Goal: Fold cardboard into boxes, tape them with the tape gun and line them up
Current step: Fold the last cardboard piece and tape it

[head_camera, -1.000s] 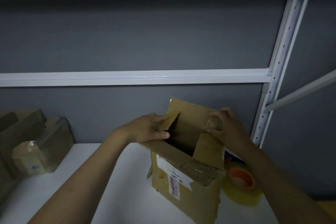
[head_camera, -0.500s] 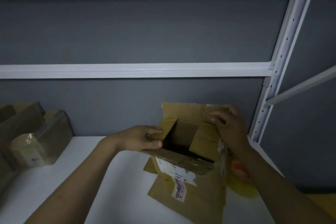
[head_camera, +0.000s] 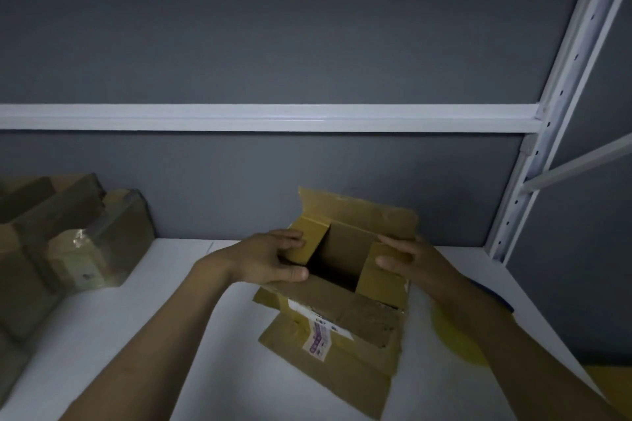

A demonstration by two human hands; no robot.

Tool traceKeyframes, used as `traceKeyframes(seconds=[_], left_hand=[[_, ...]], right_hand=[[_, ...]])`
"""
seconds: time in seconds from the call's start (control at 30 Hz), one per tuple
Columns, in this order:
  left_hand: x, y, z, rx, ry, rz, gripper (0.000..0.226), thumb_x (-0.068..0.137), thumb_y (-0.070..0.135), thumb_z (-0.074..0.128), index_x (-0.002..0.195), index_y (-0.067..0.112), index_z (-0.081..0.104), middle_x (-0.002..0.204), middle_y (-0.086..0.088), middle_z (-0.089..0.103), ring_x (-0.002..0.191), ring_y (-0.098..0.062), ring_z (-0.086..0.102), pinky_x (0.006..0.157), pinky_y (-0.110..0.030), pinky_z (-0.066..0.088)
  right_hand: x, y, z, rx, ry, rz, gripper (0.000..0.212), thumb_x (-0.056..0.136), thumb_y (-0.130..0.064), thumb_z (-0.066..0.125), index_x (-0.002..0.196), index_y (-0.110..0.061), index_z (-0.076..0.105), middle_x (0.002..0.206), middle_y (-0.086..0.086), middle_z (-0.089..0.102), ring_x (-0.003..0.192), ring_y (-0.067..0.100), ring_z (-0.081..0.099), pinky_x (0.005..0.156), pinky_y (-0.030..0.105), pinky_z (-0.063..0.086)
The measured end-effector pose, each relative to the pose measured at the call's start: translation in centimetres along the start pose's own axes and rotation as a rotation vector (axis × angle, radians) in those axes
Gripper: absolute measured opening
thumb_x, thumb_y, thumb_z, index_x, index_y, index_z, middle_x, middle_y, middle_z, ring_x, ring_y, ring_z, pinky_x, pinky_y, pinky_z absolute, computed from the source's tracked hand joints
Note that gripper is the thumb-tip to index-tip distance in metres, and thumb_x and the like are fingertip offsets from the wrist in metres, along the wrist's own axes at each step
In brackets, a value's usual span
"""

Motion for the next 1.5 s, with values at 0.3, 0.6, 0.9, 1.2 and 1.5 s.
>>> traceKeyframes(seconds=[0.3, 0.6, 0.9, 1.2, 1.5], left_hand=[[-1.1, 1.3, 0.2, -0.030, -0.328, 0.015, 0.106, 0.070, 0.072, 0.065, 0.154, 0.035, 0.012, 0.160, 0.016, -0.007, 0.148, -0.014, 0.004, 0.119, -0.033, 0.019], [0.6, 1.5, -2.9, -0.147, 0.346, -0.180, 0.067, 0.060, 0.080, 0.057, 0.101, 0.027, 0.063, 0.096, 0.012, 0.064, 0.091, -0.007, 0.060, 0.078, -0.026, 0.050], [2.8, -0.8, 0.8, -0.026, 0.423, -0.256, 0.073, 0.085, 0.071, 0.043, 0.150, 0.042, 0.025, 0.144, -0.001, 0.041, 0.124, -0.022, 0.050, 0.094, -0.033, 0.046], [0.6, 0.4, 2.0, -0.094, 0.680, -0.285, 0.053, 0.092, 0.058, 0.048, 0.135, 0.027, 0.055, 0.141, 0.007, 0.053, 0.124, -0.015, 0.052, 0.092, -0.023, 0.040], [-0.4, 0.7, 2.8, -0.168, 0.763, -0.338, 0.049, 0.091, 0.057, 0.054, 0.131, 0.029, 0.060, 0.148, 0.017, 0.041, 0.128, -0.011, 0.050, 0.097, -0.024, 0.040]], right_hand=[[-0.4, -1.2, -1.7, -0.343, 0.304, -0.271, 0.045, 0.092, -0.019, 0.061, 0.135, -0.024, 0.048, 0.140, 0.001, 0.034, 0.124, 0.016, 0.041, 0.092, 0.018, 0.031], [-1.2, -1.7, -1.2, 0.028, 0.200, -0.176, 0.023, 0.086, -0.027, 0.061, 0.109, -0.029, 0.055, 0.105, 0.001, 0.057, 0.100, 0.024, 0.060, 0.089, 0.035, 0.046], [-2.5, -0.9, -1.1, 0.048, -0.050, -0.052, 0.038, 0.099, -0.033, 0.045, 0.135, -0.022, 0.050, 0.148, -0.006, 0.032, 0.137, 0.011, 0.031, 0.103, 0.027, 0.031], [-1.4, -0.8, -0.9, -0.152, 0.077, -0.085, 0.031, 0.083, -0.038, 0.070, 0.113, -0.034, 0.062, 0.152, -0.011, 0.031, 0.132, 0.002, 0.032, 0.100, 0.020, 0.025], [-2.4, -0.3, -0.3, -0.026, -0.043, -0.047, 0.055, 0.077, -0.045, 0.074, 0.126, -0.033, 0.054, 0.149, -0.033, 0.015, 0.134, -0.005, 0.026, 0.109, 0.030, 0.036]])
Point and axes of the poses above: each hand's wrist, its own x-axis towards the middle knuckle, its own z-axis out of the palm, y = z × x, the point moved 5 cm from there along x, towards the middle knuckle
